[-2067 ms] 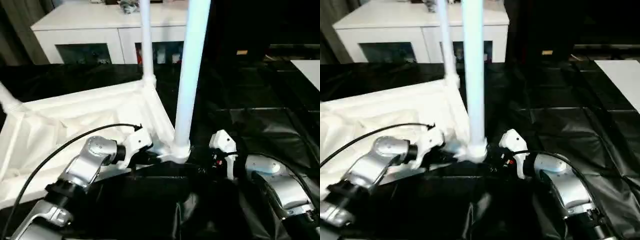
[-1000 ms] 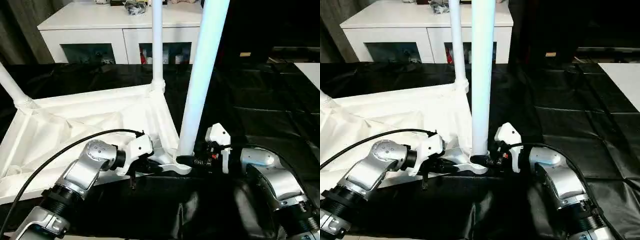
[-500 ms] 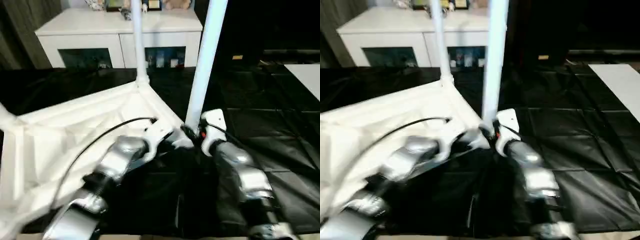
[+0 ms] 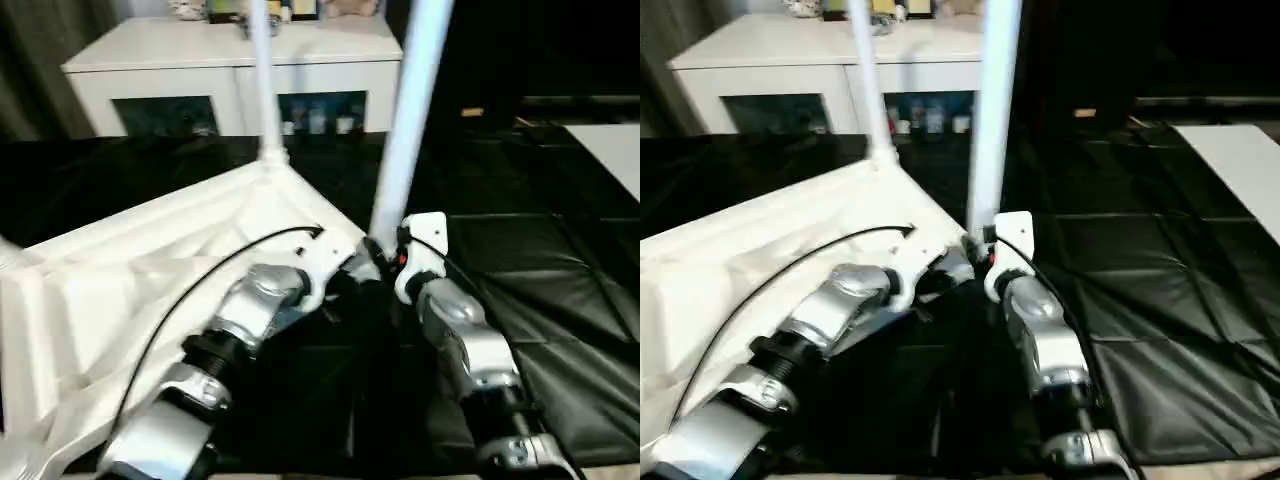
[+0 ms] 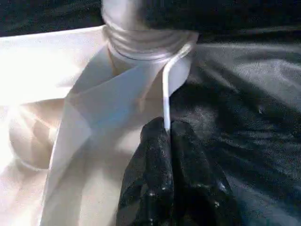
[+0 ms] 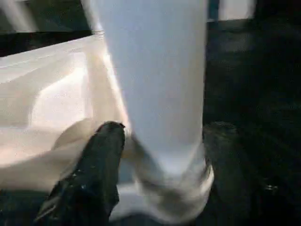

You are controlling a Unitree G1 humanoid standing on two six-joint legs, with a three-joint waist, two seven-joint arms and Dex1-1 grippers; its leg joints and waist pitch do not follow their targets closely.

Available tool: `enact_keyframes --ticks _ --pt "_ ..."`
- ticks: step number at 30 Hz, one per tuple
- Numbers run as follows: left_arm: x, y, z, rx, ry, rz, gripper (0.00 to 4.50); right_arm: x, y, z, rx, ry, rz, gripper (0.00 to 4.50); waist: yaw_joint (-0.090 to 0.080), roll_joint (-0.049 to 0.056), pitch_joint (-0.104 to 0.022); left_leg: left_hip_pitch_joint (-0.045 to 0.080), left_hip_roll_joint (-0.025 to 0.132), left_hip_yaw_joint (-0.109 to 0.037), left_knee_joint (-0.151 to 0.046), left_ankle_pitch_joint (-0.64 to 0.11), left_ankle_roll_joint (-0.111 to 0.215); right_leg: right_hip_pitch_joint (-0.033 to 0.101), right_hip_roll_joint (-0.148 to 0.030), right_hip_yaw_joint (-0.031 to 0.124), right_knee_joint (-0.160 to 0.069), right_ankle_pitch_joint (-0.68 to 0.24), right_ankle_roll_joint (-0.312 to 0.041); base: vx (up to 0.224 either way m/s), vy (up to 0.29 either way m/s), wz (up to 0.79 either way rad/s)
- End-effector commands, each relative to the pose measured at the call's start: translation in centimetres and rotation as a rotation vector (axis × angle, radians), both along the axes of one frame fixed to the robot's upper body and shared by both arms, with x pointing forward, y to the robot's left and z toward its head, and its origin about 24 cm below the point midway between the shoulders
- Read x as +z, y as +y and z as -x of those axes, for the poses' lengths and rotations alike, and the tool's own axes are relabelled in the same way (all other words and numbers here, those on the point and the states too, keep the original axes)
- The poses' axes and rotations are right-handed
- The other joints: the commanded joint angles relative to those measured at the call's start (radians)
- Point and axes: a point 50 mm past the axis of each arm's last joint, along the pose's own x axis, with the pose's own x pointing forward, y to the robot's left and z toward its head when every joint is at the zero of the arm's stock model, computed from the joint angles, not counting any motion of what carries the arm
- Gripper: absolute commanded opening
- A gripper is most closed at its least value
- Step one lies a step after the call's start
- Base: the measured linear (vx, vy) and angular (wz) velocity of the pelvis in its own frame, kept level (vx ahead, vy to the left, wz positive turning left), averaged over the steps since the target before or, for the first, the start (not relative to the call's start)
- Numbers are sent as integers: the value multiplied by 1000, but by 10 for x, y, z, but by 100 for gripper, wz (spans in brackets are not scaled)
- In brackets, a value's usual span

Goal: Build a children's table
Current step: Rotate leg to tighten

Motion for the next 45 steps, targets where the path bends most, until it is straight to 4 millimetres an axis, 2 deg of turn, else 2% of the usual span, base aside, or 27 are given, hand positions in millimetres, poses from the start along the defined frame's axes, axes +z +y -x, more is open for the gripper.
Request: enact_keyframes --ticks 1,3,6,8,9,11,12,13,15,16,17,19,20,21,22,28,33,36,37,40,42,45 --pt "-24 24 11 1 101 -94 0 7 -1 8 170 9 -34 282 6 -7 -44 -8 49 -30 -85 -274 37 44 -74 41 -91 -229 -168 0 0 0" --pt "-25 28 16 -56 123 -95 0 9 -11 17 323 -2 6 282 5 -10 -47 -11 46 -26 -76 -244 47 44 -78 43 -90 -199 -188 0 0 0" --pt "-24 30 25 -174 133 -74 0 9 -22 31 495 4 61 282 11 -10 -57 -15 47 -20 -60 -135 92 47 -76 42 -74 -26 -243 0 0 0" --pt "-21 32 33 -266 153 -52 0 11 -30 36 557 11 85 282 15 -11 -59 -14 49 -20 -58 -117 105 48 -76 40 -70 12 -253 0 0 0" --pt "-19 34 36 -292 171 -43 0 13 -33 37 575 11 92 282 18 -12 -57 -12 54 -20 -60 -120 113 45 -79 39 -68 12 -266 0 0 0" --pt "-16 36 42 -361 175 -27 0 15 -36 37 598 8 103 282 20 -9 -53 -7 56 -18 -64 -150 105 39 -75 37 -74 -52 -266 0 0 0" --pt "-14 36 45 -394 177 -13 0 16 -36 37 609 7 107 282 24 -5 -49 0 58 -17 -68 -192 86 32 -74 38 -81 -135 -256 0 0 0" --pt "-13 36 47 -409 180 -7 0 17 -35 37 619 8 109 282 26 -9 -49 3 60 -16 -69 -198 80 32 -74 39 -82 -149 -254 0 0 0" --pt "-12 36 49 -423 177 -2 0 16 -34 37 638 12 126 282 31 -4 -47 8 64 -16 -72 -215 61 26 -73 41 -80 -156 -255 0 0 0" --pt "-11 36 50 -427 171 3 0 16 -33 37 654 16 141 282 32 -4 -47 7 62 -15 -73 -223 53 27 -72 42 -79 -157 -253 0 0 0" --pt "-11 36 50 -427 171 3 0 16 -33 37 654 17 142 282 32 -10 -47 7 62 -15 -74 -225 49 27 -72 41 -79 -156 -253 0 0 0" --pt "-9 38 52 -434 174 3 0 14 -31 38 682 26 149 282 32 -9 -47 2 59 -16 -73 -218 46 31 -75 43 -77 -156 -244 0 0 0" --pt "-9 38 53 -436 174 3 0 14 -31 38 694 31 153 282 32 -13 -50 -1 59 -17 -72 -198 52 34 -76 43 -73 -136 -243 0 0 0" --pt "-9 39 53 -436 174 4 0 14 -31 38 697 32 154 282 32 -12 -49 -1 58 -16 -71 -193 56 33 -76 43 -74 -131 -243 0 0 0" --pt "-8 40 53 -437 175 4 0 13 -30 39 710 38 157 282 31 -18 -50 -2 56 -14 -68 -180 63 35 -76 43 -74 -120 -243 0 0 0" --pt "-8 41 54 -436 178 8 0 11 -29 39 748 51 142 282 33 -13 -54 -3 55 -14 -63 -134 83 36 -74 40 -68 -73 -250 0 0 0" --pt "-7 40 54 -434 177 7 0 9 -25 34 754 43 137 282 32 -13 -53 -2 55 -14 -63 -152 79 35 -74 38 -70 -100 -255 0 0 0" --pt "-7 39 53 -425 167 6 0 9 -21 32 750 48 103 282 32 -17 -52 -3 54 -14 -63 -149 78 36 -73 39 -69 -103 -253 0 0 0" --pt "-7 39 53 -424 167 6 0 10 -20 31 750 49 98 312 32 -16 -53 -3 54 -15 -62 -147 78 36 -74 39 -68 -100 -254 0 0 0" --pt "-7 40 52 -421 166 6 0 10 -19 31 761 53 77 324 33 -14 -54 -3 55 -15 -62 -144 79 36 -73 39 -68 -98 -253 0 0 0" --pt "-7 40 52 -420 166 5 0 9 -18 31 762 42 106 353 33 -13 -55 -4 54 -15 -62 -135 79 37 -73 38 -66 -81 -256 0 0 0" --pt "-7 40 51 -419 165 3 0 8 -17 31 773 38 121 353 33 -14 -56 -3 54 -14 -60 -126 83 37 -73 38 -64 -61 -260 0 0 0"
